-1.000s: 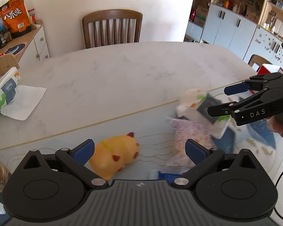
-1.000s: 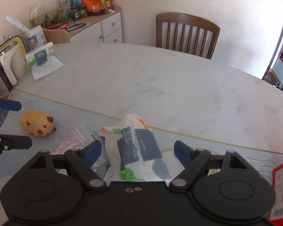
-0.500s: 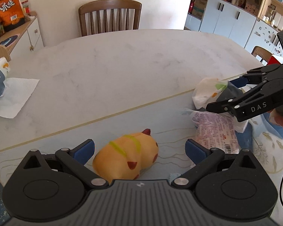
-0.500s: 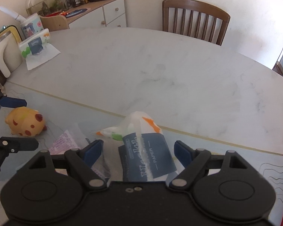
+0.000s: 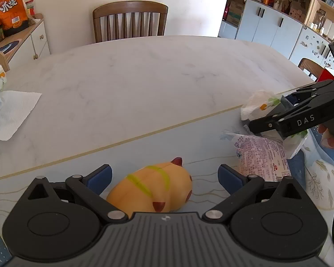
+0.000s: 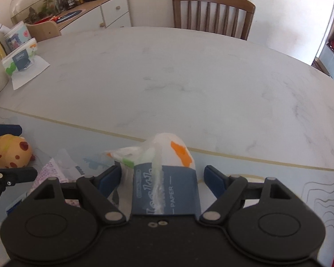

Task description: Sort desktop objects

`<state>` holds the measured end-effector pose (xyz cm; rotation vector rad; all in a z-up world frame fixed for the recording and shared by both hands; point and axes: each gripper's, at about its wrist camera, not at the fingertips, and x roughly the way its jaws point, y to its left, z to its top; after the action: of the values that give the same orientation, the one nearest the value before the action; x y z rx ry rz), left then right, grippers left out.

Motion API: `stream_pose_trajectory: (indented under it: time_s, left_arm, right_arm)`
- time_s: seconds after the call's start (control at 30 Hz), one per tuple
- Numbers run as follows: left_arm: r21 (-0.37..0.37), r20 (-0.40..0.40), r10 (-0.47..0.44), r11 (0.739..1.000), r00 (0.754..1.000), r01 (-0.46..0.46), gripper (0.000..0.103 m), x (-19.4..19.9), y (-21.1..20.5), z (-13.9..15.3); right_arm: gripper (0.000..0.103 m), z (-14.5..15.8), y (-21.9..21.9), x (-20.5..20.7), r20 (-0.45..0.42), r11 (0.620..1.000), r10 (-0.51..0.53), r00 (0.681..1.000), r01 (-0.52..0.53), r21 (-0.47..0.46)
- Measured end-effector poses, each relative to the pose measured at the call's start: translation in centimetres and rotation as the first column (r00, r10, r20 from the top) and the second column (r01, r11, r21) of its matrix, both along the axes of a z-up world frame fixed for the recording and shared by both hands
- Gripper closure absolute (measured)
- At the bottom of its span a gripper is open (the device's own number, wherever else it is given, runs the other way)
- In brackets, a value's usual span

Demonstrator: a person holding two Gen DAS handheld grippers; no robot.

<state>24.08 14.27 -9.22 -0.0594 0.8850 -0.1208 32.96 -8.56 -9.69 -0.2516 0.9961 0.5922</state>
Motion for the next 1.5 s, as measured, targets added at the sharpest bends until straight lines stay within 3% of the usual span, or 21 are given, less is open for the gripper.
stream_pose_trajectory:
  time_s: [0.37,0.7,0.83,0.93,1.2,1.5]
  left_arm:
    - [0.031,0.009,-0.001,1.0,1.0,0.001,0.01,-1.1,-0.5,-0.4]
    - [0.075,0.012,0.024,0.997,1.0,-0.025,0.029,-2.1,-0.8,-0.1]
    - [0.076,0.013,0.027,0.997,1.0,-0.028,0.045,-2.5,-0.9,0.2]
    - [0.075,0.008,0.032,0.997,0.999,-0.032,0.049,-2.7,-0.9,0.3]
    - [0.068,0.007,0.059,0.996,0.998,-0.059,0.052,-3.8,-1.3,0.7]
    - [0.072,0.022,0.059,0.996,0.998,-0.06,0.053,-5.7,-2.9,2.0]
  right_arm:
    - [0.034,0.1,-2.1,0.0,0.004,0.999,-0.04,0.999,0.04,0.013]
    - [0.044,0.3,-3.2,-0.7,0.002,0.998,-0.067,0.998,0.067,0.013]
    - [0.048,0.4,-4.0,-1.3,-0.004,0.997,-0.083,0.997,0.083,0.01]
    - [0.051,0.5,-4.5,-1.7,-0.003,0.996,-0.09,0.996,0.09,0.007]
    - [0.063,1.3,-6.3,-3.2,-0.002,0.994,-0.109,0.994,0.109,0.015]
    - [0.064,2.1,-8.2,-5.3,0.006,0.993,-0.113,0.994,0.113,0.023]
